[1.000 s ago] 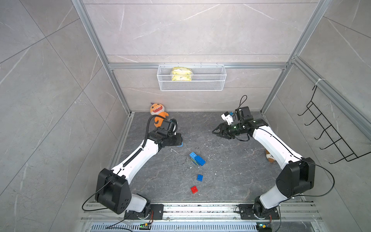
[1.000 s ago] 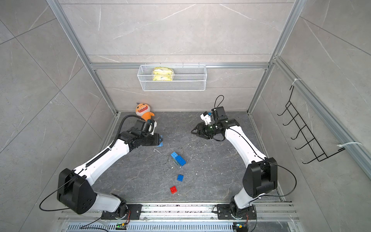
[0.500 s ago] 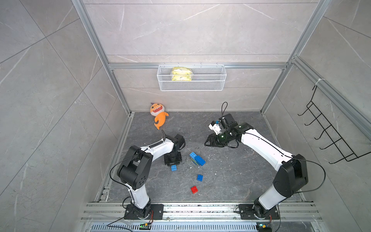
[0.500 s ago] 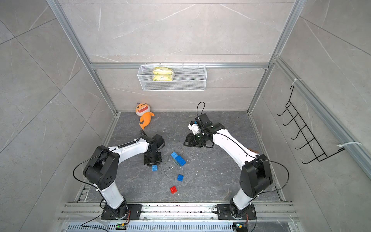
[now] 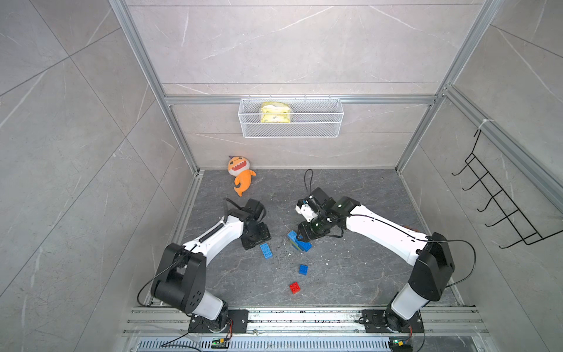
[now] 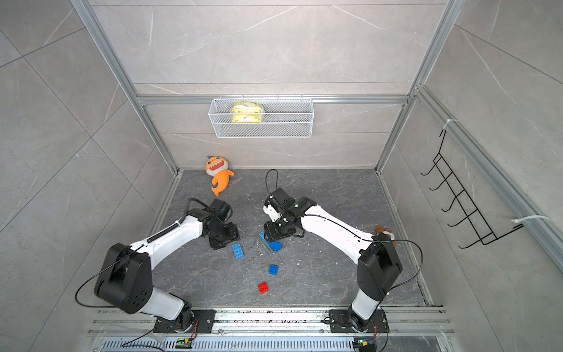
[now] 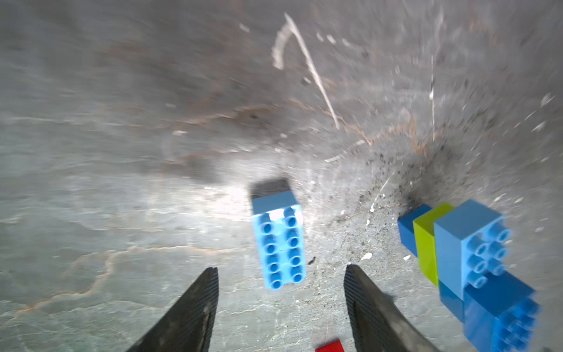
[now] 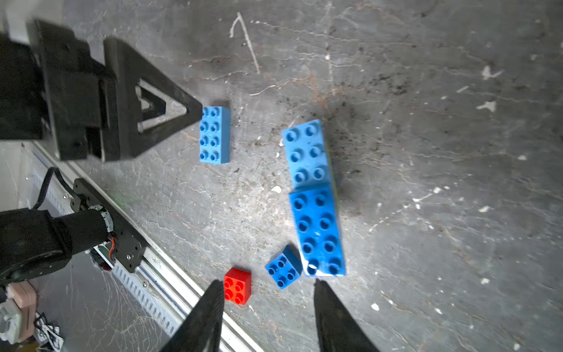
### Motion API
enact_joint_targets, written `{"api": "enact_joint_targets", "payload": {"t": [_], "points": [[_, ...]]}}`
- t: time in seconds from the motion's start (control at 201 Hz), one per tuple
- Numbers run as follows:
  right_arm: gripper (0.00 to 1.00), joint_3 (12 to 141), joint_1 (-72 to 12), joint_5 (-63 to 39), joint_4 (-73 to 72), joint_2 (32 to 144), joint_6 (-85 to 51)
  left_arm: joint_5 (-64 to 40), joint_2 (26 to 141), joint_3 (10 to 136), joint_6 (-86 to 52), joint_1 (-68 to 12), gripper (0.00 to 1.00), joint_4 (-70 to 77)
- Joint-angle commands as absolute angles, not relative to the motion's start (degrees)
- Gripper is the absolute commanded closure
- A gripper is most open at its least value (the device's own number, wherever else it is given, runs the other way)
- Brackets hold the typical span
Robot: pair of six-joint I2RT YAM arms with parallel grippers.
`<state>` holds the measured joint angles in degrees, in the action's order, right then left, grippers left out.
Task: Assemble a heart with lego
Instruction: Pick up the lego brick from the center of the board.
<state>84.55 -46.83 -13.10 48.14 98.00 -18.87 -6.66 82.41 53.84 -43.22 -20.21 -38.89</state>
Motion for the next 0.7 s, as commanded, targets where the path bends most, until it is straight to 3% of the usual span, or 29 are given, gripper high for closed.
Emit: {"api": "enact_joint_targets", "payload": {"t": [0.0, 0.13, 0.229, 0.693], "points": [[0.5, 89.1, -52.7, -6.3, 49.9, 102.9, -19.7, -12.0, 73.0, 46.3, -46.1, -12.6, 0.32, -32.6], [0.49, 95.9, -59.0, -0.5, 51.5, 110.4, -18.9, -13.3, 63.0, 38.5, -50.0, -6.1, 0.32, -26.9], [0.48, 101.6, -61.4, 1.5, 52.0, 116.2, -19.0, -14.8, 61.7, 37.1, -49.4, -4.1, 0.32, -27.2], [0.47, 126.1, -62.9, 5.7, 61.8, 139.4, -18.1, -16.1, 55.6, 32.6, -49.2, -3.3, 0.32, -27.8]]}}
